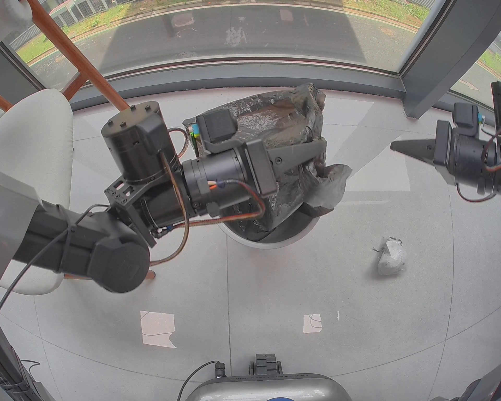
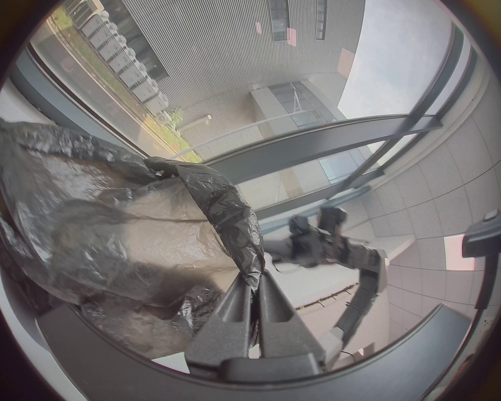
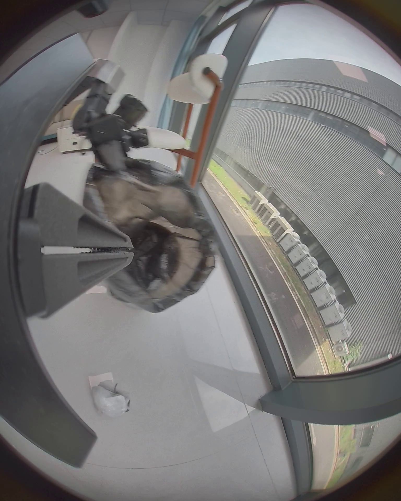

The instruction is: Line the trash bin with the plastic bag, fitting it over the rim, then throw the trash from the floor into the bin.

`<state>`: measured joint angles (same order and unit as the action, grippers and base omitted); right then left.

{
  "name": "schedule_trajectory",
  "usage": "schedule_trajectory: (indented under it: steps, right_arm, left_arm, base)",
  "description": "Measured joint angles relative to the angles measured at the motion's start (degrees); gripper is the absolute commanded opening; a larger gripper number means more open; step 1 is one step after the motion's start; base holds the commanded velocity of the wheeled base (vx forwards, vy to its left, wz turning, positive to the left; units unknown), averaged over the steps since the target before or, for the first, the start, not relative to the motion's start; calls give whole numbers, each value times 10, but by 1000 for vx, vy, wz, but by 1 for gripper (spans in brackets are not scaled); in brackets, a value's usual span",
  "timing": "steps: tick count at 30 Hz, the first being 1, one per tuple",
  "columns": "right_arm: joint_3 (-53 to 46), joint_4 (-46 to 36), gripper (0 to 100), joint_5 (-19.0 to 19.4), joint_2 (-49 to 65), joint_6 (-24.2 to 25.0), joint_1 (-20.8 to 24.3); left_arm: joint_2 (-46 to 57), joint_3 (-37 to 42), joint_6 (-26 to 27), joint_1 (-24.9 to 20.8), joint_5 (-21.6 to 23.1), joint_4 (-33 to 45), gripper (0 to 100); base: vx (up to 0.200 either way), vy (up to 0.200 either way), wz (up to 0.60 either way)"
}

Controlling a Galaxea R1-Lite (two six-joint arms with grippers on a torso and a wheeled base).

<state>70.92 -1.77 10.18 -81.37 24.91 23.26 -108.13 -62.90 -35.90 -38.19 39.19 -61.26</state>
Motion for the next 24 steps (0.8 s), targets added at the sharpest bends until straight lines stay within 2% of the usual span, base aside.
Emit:
schedule_trajectory:
  steps: [2, 7, 12, 18, 24]
  right_arm:
    - [24, 0, 0, 9, -15, 5, -19]
    - [78, -1, 0, 33, -53, 11, -61]
    - [133, -2, 0, 53, -91, 12, -78]
    - [202, -3, 0, 100, -152, 15, -68]
    - [242, -3, 0, 112, -210, 15, -39]
  left_arm:
    - [5, 20, -2, -12, 13, -7, 0]
    - [11, 75, -4, -25, 82, -16, 0]
    - [12, 113, -4, -28, 103, -19, 0]
    - [12, 152, -3, -27, 110, -20, 0]
    - [14, 176, -2, -22, 115, -21, 0]
  base:
    - [0, 0, 0]
    - [0, 0, 0]
    - [0, 0, 0]
    - [0, 0, 0]
    - [0, 0, 0]
